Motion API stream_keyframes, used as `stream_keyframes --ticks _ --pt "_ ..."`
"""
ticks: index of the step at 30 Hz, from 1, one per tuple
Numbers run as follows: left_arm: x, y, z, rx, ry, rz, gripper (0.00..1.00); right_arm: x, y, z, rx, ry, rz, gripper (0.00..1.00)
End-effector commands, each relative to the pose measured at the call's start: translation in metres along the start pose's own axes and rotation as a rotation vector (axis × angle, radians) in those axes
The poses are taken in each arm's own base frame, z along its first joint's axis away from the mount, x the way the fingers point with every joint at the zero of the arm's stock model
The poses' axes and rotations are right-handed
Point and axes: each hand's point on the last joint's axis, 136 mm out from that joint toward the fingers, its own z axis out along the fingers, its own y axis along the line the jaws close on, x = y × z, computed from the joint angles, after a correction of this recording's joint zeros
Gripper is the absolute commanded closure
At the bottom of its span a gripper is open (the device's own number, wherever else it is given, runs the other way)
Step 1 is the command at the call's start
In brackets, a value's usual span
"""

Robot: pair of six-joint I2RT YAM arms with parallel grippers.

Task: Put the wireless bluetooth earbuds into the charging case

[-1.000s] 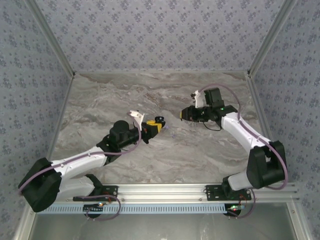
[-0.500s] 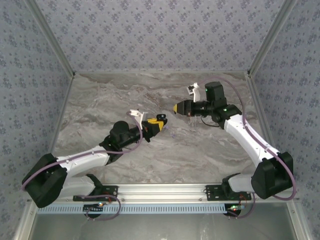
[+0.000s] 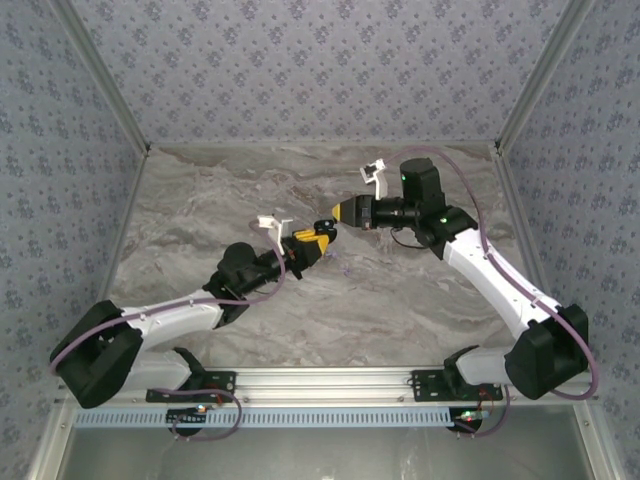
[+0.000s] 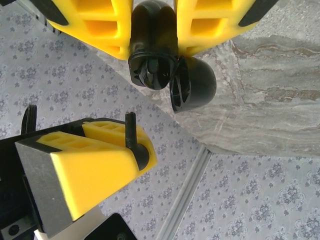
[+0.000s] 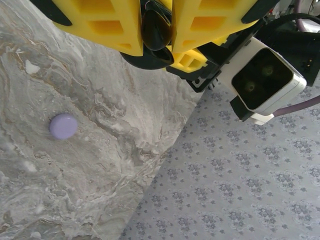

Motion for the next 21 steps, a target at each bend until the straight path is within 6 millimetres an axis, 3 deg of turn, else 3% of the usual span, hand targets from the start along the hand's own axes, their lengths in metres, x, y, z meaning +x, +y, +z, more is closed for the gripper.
stream_keyframes --ticks 1,21 --pt "-0.019 -0.013 0.0 0.048 -0.082 0.002 0.91 -0.018 0.025 -0.009 -0.037 -0.057 -0.045 0.78" --pt "-0.031 -0.016 0.002 0.06 -0.131 -0.002 0.91 -0.015 0.032 -0.001 -0.051 -0.045 -0.055 0.78"
